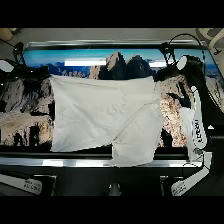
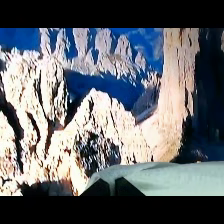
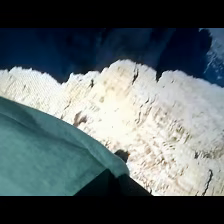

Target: Fold the shirts.

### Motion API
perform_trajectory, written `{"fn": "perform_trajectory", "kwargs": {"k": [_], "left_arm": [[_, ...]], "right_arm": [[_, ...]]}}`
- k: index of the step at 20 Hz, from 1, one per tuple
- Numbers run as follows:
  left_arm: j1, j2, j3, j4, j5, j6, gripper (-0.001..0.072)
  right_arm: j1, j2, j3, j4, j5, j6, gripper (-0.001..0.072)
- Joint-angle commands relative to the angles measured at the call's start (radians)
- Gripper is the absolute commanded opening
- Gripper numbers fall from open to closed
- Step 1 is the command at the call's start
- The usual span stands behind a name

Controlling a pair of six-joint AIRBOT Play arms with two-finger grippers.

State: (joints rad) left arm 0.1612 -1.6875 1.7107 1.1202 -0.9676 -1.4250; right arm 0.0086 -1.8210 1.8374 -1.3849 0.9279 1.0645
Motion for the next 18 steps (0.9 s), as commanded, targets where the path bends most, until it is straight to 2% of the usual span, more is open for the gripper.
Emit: {"fn": "perform_trajectory", "kwargs": {"k": [1,3,5,8,10,12,14,16,18], "left_arm": [[0.024,-0.094,0.128,-0.002,0.035,-0.045,0.0027],[0.036,-0.116,0.128,-0.003,0.024,-0.079,0.0028],[0.028,-0.152,0.128,-0.003,-0.054,-0.078,0.0028],[0.002,-0.201,0.127,-0.002,-0.246,-0.06,0.0028],[0.004,-0.182,0.128,0.008,-0.358,0.024,0.0027],[0.013,-0.15,0.127,0.085,-0.483,0.031,0.0027],[0.014,-0.151,0.122,0.143,-0.632,0.009,0.0027],[0.012,-0.154,0.065,0.146,-0.687,-0.016,0.0027],[0.012,-0.155,-0.006,0.146,-0.69,-0.026,0.0027]], "right_arm": [[0.003,-0.014,0.019,-0.021,-0.162,0.035,0.0029],[0.003,-0.019,0.019,-0.03,-0.138,0.035,0.0029],[0.006,-0.036,0.018,-0.016,-0.03,0.047,0.003],[0.008,-0.069,0.018,0.012,0.163,0.046,0.0031],[-0.005,-0.044,0.019,-0.015,0.246,0.031,0.0031],[-0.019,-0.008,0.019,-0.04,0.373,0.003,0.0031],[-0.024,-0.007,0.014,-0.046,0.572,-0.027,0.003],[-0.022,-0.029,-0.031,-0.011,0.687,-0.041,0.003],[-0.023,-0.039,-0.106,0.03,0.688,-0.04,0.003]]}}
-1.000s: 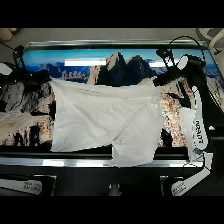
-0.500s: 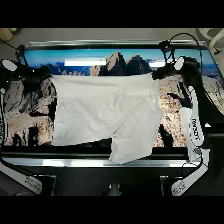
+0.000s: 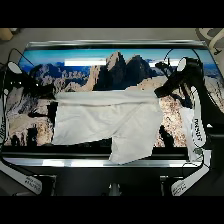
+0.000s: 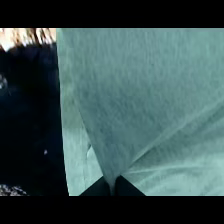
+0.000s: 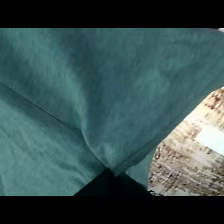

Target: Fold the shirts.

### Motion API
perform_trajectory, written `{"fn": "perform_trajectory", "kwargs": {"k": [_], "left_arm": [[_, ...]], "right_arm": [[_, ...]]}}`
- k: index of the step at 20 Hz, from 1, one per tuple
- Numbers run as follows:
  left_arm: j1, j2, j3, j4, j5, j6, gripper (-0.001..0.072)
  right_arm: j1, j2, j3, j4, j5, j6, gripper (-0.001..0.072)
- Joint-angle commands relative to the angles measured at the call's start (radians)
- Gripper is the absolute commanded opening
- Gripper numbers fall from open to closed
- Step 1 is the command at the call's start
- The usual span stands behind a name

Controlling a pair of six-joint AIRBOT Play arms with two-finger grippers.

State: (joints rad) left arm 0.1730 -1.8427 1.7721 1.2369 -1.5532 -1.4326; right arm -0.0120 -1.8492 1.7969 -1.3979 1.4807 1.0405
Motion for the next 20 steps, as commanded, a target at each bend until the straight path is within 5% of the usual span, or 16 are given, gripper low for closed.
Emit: {"fn": "perform_trajectory", "kwargs": {"k": [1,5,7,8,12,20], "left_arm": [[0.0,0.0,-0.093,0.029,-0.105,-0.018,0.0027],[0.0,-0.003,-0.114,0.024,-0.095,-0.018,0.0072],[0.003,0.003,-0.114,0.021,-0.119,-0.018,0.051],[0.01,0.014,-0.114,0.021,-0.138,-0.018,0.0536],[0.055,0.152,-0.183,0.024,-0.135,-0.06,0.0493],[0.091,0.597,-1.016,0.016,0.232,0.026,0.0456]], "right_arm": [[-0.002,-0.013,-0.087,0.041,0.128,-0.015,0.003],[-0.002,-0.014,-0.1,0.045,0.097,0.021,0.0057],[-0.004,-0.003,-0.1,0.047,0.095,0.021,0.0436],[-0.005,0.016,-0.1,0.021,0.108,0.015,0.0563],[-0.005,0.114,-0.136,-0.093,0.204,-0.028,0.0474],[-0.004,0.468,-0.66,-0.036,0.046,-0.055,0.0427]]}}
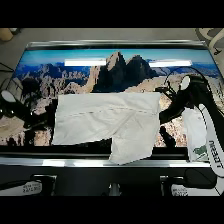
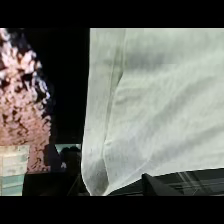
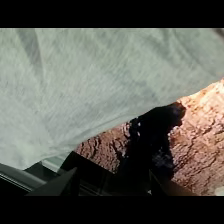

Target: Fold the shirts.

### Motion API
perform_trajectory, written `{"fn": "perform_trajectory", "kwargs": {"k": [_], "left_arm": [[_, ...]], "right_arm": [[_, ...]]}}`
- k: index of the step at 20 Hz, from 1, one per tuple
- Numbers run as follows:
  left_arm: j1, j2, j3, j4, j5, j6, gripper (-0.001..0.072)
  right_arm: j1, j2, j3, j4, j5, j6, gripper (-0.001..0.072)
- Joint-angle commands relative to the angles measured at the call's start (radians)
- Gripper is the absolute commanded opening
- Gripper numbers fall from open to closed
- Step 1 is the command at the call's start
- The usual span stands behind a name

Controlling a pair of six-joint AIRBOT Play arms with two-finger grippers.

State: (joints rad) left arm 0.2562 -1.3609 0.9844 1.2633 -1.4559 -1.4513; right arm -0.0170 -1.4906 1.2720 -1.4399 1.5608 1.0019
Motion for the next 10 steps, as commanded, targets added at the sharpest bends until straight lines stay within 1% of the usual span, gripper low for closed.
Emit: {"fn": "perform_trajectory", "kwargs": {"k": [1,5,9,10], "left_arm": [[0.008,0.12,-0.266,-0.018,0.148,0.056,0.0456],[0.008,0.114,-0.294,-0.041,0.178,0.076,0.0455],[0.006,0.109,-0.299,-0.048,0.186,0.076,0.0453],[0.005,0.109,-0.303,-0.056,0.201,0.076,0.0406]], "right_arm": [[0.001,0.134,-0.151,0.003,-0.035,-0.021,0.0427],[0.001,0.166,-0.159,0.003,-0.036,-0.024,0.0427],[0.001,0.166,-0.16,0.003,-0.042,-0.023,0.0427],[0.001,0.166,-0.163,0.003,-0.043,-0.023,0.0427]]}}
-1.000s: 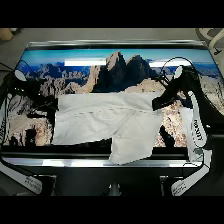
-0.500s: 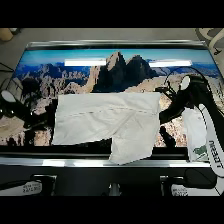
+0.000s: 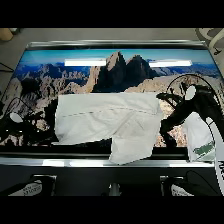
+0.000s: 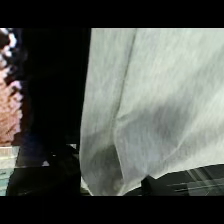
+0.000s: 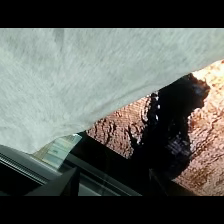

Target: Fold the shirts.

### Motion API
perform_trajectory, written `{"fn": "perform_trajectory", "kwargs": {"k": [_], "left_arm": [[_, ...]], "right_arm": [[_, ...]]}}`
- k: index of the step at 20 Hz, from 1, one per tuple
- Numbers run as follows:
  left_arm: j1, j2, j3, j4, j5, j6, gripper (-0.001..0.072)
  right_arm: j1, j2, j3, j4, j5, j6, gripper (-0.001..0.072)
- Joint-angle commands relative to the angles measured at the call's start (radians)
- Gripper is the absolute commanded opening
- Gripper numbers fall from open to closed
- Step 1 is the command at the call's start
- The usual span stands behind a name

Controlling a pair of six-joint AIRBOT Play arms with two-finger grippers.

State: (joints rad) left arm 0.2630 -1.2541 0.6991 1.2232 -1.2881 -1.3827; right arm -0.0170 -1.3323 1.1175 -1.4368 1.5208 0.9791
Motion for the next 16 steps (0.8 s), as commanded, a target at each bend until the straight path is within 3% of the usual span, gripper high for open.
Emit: {"fn": "perform_trajectory", "kwargs": {"k": [1,3,5,8,15,16], "left_arm": [[-0.003,0.002,-0.019,-0.027,0.056,0.006,0.037],[-0.003,0.002,-0.021,-0.05,0.08,0.004,0.0232],[-0.003,0.003,-0.021,-0.056,0.083,0.008,0.0029],[-0.003,0.003,-0.02,-0.057,0.083,0.008,0.0026],[-0.003,0.018,-0.02,-0.057,0.071,0.008,0.0027],[-0.003,0.022,-0.02,-0.057,0.069,0.008,0.0027]], "right_arm": [[0.001,0.008,-0.018,0.001,-0.004,0.0,0.0427],[0.001,0.014,-0.068,0.019,-0.006,0.0,0.0428],[0.001,0.048,-0.165,0.064,-0.046,0.0,0.0436],[0.001,0.129,-0.32,0.172,-0.124,0.001,0.0492],[0.001,0.169,-0.542,0.321,-0.322,0.031,0.0486],[0.001,0.169,-0.551,0.316,-0.333,0.031,0.0451]]}}
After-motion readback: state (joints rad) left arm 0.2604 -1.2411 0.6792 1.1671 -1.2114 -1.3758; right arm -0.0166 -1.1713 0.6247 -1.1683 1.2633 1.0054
